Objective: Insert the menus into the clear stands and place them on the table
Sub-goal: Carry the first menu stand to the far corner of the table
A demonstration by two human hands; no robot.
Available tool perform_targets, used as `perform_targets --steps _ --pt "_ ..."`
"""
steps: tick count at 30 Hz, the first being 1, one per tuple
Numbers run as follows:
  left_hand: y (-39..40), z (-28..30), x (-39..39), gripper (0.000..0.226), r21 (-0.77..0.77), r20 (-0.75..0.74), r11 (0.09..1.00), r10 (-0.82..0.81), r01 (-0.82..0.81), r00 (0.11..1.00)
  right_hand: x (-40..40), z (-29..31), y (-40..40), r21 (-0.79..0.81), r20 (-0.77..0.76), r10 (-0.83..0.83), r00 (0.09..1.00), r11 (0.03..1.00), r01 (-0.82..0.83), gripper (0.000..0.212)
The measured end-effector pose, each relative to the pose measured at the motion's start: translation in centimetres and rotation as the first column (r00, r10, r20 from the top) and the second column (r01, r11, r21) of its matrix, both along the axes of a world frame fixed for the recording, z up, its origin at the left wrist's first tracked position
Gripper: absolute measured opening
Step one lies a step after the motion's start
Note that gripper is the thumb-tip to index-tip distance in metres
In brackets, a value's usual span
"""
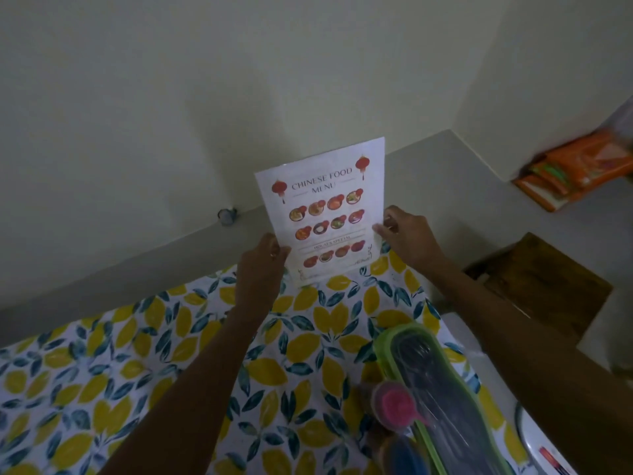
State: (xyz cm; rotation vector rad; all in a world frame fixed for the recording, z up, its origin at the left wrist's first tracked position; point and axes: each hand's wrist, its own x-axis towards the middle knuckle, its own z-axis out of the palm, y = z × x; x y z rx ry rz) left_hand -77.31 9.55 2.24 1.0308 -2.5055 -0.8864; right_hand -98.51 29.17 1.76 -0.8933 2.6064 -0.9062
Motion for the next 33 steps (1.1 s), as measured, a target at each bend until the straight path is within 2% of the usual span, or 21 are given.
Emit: perform_targets --steps 10,20,27,30,33 --pt "0.5 -1.1 0.7 0.026 0.001 -0.050 1.000 0.016 -0.016 0.999 1.4 -2.0 0.2 -0.077 -0.058 -0.043 0.997 0.996 0.039 0.018" --pt "0.7 -0.8 0.2 0.028 -0.020 0.033 0.999 0.028 -0.028 0.999 2.2 -2.1 -0.3 -0.082 -0.070 -0.091 0.993 0.993 0.085 0.018" --pt "1.4 -0.2 0.3 0.030 -0.005 0.131 1.000 -0.015 0.015 0.991 2.7 -1.3 -0.5 -0.045 0.016 -0.155 0.988 0.987 0.155 0.022" --pt "1.7 0.7 0.5 0.035 0.050 0.190 0.999 -0.021 0.011 0.981 3.0 0.1 -0.1 -0.054 0.060 -0.165 0.985 0.984 0.168 0.028" --pt "2.1 1.8 1.5 0.043 0.025 0.257 1.000 -0.024 0.019 0.966 3.8 1.9 0.7 -0.013 0.002 -0.147 0.989 0.989 0.147 0.035"
